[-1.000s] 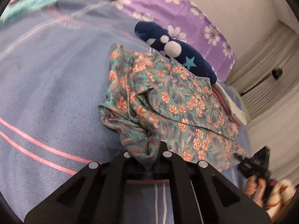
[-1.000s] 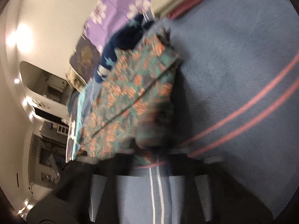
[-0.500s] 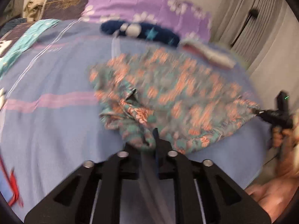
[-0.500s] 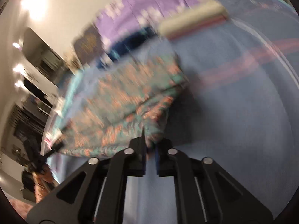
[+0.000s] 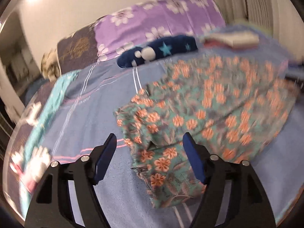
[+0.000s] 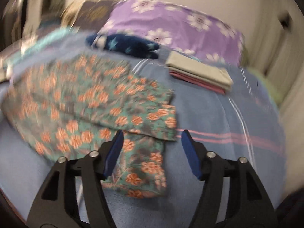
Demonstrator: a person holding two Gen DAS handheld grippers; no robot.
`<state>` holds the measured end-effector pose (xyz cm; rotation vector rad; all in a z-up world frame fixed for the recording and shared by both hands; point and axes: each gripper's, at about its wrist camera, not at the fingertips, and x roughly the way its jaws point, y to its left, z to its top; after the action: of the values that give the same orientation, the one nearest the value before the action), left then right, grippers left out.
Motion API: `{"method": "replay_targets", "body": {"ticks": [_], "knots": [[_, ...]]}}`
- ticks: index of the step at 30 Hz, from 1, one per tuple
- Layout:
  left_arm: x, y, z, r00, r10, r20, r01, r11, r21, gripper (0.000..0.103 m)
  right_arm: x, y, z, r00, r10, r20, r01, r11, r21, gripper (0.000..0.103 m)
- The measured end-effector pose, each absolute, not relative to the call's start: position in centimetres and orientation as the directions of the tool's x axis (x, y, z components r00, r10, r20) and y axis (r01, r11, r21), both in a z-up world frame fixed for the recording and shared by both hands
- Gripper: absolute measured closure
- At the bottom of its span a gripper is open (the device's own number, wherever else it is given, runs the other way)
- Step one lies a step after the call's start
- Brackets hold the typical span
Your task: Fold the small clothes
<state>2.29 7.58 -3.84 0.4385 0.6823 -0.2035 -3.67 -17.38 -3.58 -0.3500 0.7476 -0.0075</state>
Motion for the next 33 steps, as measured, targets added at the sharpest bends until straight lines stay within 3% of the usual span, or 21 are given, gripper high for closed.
{"method": "replay_targets", "body": {"ticks": [4, 7, 10, 12, 14, 18, 21, 23, 26, 33], "knots": [[3.5, 6.1, -6.5, 0.778, 0.089, -0.622, 0.323, 0.793, 0.517, 0.027, -2.6, -15.5, -5.9, 0.72, -0.197, -0.666, -0.216, 0.847, -0.485, 0.027], [5.6, 5.8, -7.0, 0.787, 0.118, -0.606, 0.322, 0.759, 0.566, 0.024, -0.1, -15.9, -6.4, 0.706, -0.201, -0.679, -0.224, 0.846, -0.483, 0.026], [8.9, 5.4, -6.3, 0.805, 0.134, -0.578, 0.295, 0.755, 0.586, 0.017, 4.1, -17.3, -5.1, 0.73, -0.238, -0.641, -0.119, 0.879, -0.461, 0.026], [11.5, 6.0, -4.6, 0.818, 0.165, -0.55, 0.218, 0.797, 0.563, 0.017, 5.9, -19.3, -3.2, 0.75, -0.223, -0.623, -0.029, 0.929, -0.368, 0.028], [13.1, 7.6, -2.3, 0.834, 0.18, -0.522, 0.125, 0.859, 0.497, 0.017, 6.9, -22.5, -0.9, 0.767, -0.155, -0.623, 0.052, 0.982, -0.181, 0.036], [14.3, 12.6, 1.4, 0.837, 0.033, -0.545, 0.077, 0.981, 0.179, 0.017, 7.3, -26.7, 0.1, 0.771, -0.038, -0.636, 0.084, 0.996, 0.042, 0.039], [14.0, 14.2, 0.5, 0.806, -0.094, -0.584, 0.162, 0.985, 0.064, 0.017, 6.9, -28.7, -1.2, 0.745, 0.052, -0.665, 0.06, 0.988, 0.144, 0.055], [14.0, 14.1, -0.8, 0.764, -0.163, -0.624, 0.229, 0.973, 0.026, 0.024, 7.1, -29.7, -2.7, 0.713, 0.128, -0.69, 0.041, 0.974, 0.224, 0.072], [14.4, 12.6, -2.7, 0.703, -0.215, -0.678, 0.317, 0.948, 0.029, 0.039, 7.9, -30.1, -4.0, 0.686, 0.215, -0.695, 0.02, 0.95, 0.313, 0.073], [16.3, 9.4, -4.3, 0.66, -0.231, -0.715, 0.402, 0.913, 0.076, 0.04, 10.4, -28.4, -4.0, 0.665, 0.249, -0.705, -0.035, 0.952, 0.304, 0.07]]}}
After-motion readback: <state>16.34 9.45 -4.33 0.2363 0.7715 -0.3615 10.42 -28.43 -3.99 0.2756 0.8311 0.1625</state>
